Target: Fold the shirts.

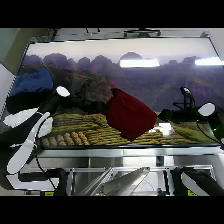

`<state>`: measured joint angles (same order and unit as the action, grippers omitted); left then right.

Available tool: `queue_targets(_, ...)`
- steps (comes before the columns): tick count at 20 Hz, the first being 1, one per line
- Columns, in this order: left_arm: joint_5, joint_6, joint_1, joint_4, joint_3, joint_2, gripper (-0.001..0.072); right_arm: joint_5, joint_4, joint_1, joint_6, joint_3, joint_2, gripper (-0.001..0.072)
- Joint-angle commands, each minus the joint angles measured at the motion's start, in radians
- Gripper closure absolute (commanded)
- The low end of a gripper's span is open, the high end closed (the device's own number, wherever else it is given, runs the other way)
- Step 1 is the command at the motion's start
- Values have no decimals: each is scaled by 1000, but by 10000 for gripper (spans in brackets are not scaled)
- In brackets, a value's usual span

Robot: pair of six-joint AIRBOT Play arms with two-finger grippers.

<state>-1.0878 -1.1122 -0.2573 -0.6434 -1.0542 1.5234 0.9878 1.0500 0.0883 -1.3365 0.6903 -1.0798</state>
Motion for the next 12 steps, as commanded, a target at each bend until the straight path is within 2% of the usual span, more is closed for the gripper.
queue_targets(1,88,72,-48,93,80,41,11,-45,-33,-5,56,0,-177,134)
queue_targets(6,-19,72,-55,79,6,129,11,-11,-314,-5,293,0,-286,135)
queue_targets(8,-126,71,-25,19,-38,134,11,-11,-353,-5,320,0,-291,135)
queue_targets(10,-221,34,21,-43,-73,133,11,-6,-369,-5,320,1,-291,136)
queue_targets(12,-242,0,65,-72,-74,134,11,4,-398,-5,365,1,-291,146)
